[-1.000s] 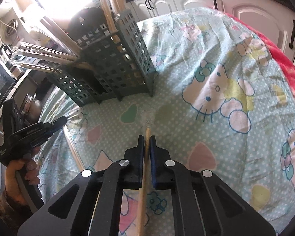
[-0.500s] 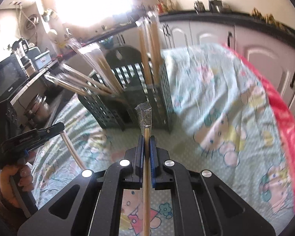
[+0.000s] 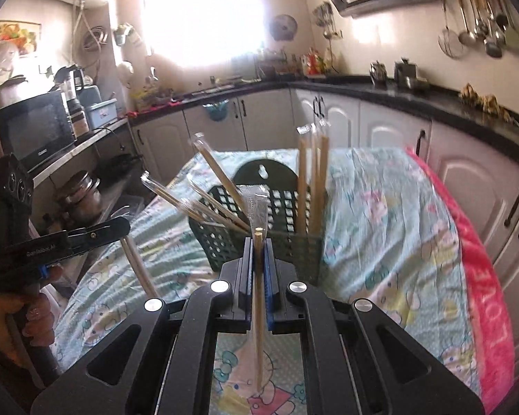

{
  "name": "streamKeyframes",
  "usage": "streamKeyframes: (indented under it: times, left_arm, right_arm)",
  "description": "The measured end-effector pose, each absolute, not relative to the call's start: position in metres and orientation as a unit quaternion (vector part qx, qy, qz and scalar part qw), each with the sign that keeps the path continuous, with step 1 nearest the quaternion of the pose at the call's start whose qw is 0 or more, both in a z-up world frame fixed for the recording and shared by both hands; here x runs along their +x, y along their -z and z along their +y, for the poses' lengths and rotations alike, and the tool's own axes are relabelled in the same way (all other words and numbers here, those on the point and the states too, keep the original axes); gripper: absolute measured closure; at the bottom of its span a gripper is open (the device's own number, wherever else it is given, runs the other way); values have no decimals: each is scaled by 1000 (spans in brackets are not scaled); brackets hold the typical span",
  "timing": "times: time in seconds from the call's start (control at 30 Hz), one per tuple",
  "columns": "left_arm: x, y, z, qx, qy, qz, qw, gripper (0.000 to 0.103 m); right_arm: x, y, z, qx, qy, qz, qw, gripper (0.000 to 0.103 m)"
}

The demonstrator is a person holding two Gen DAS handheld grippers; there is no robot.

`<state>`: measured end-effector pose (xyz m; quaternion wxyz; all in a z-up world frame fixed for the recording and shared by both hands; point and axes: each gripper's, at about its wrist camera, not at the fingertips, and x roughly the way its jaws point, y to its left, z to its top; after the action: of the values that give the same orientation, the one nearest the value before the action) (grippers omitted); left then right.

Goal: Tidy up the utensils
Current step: 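Lift both held chopsticks upright and carry them above the green caddy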

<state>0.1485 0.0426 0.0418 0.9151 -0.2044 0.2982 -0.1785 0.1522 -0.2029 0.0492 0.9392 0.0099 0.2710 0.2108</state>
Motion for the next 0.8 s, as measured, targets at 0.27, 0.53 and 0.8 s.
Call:
streamKeyframes:
  times: [0.27,0.53,0.8]
  left_arm:
    - [141,-71,37,-197,197,270,922,101]
    - [137,-109,32,-177,212,232,933,101]
    - [141,-157,34,-153,208,186,948,101]
  right_arm:
    - [144,-73,-192,-3,-230,239,943,97]
    - [144,-101,-188,-5,-239,209,948,97]
    - [149,-144,-187,-8,-246,167,955,97]
